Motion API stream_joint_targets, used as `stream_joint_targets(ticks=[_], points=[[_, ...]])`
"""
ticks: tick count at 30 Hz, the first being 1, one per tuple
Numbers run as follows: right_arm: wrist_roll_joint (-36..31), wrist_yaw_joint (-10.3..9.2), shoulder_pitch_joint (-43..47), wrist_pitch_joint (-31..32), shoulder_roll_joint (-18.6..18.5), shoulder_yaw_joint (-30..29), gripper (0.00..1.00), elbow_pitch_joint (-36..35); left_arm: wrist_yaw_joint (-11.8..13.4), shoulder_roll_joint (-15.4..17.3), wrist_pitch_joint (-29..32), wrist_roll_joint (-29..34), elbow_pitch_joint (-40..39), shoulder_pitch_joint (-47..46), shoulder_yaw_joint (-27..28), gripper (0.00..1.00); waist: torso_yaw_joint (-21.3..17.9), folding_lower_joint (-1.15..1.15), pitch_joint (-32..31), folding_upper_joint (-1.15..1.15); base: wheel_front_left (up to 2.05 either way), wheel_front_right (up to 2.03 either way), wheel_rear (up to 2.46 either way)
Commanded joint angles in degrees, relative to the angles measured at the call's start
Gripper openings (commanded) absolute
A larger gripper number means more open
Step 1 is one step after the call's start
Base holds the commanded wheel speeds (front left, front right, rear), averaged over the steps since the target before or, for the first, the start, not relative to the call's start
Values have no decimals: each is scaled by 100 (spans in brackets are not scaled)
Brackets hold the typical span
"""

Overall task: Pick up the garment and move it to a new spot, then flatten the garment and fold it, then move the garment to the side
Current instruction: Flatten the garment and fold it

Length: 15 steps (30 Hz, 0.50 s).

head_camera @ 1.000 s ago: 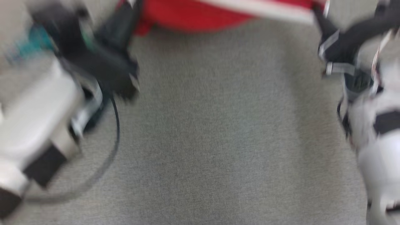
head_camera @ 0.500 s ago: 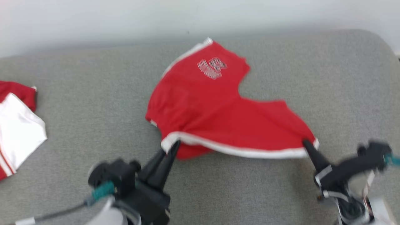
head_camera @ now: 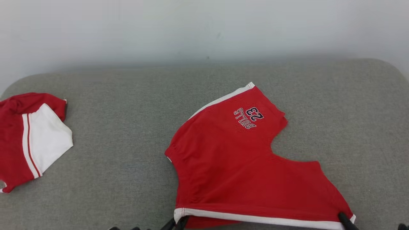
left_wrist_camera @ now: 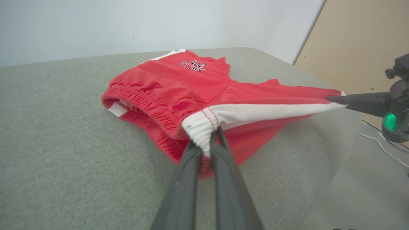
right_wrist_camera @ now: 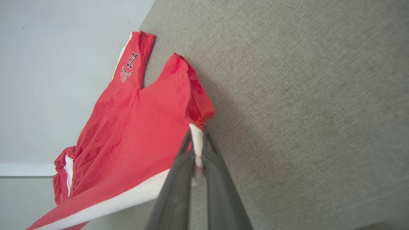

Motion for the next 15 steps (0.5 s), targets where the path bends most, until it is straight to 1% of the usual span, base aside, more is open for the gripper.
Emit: stream_joint_targets(ticks=[1, 4, 7, 10, 14, 15], points=[[166, -13, 198, -90, -2, -5, 0, -88, -60, -11, -20, 129, 47, 182, 107, 0, 58, 1, -58, 1, 0, 0, 0], [327, -13, 441, -148, -2, 112, 0, -195, -166, -56, -20, 324, 95, 331, 212, 0, 78, 1, -75, 1, 0, 0, 0], [417, -13, 469, -221, -2, 152, 0, -205, -235, -137, -20, 451, 131, 405, 323, 0, 85, 1, -75, 1, 0, 0, 0], [380, -12, 259, -186, -1, 164, 0, -253, -315, -219, -19, 588, 127, 357, 445, 0, 102, 1, -52, 1, 0, 0, 0], [335, -13, -208, -21, -1, -2, 0, -244, -403, -324, -20, 725, 71, 215, 631, 0, 167, 1, -3, 1, 0, 0, 0], [335, -13, -208, -21, -1, -2, 0, -244, -403, -324, -20, 725, 71, 215, 631, 0, 167, 1, -3, 1, 0, 0, 0]])
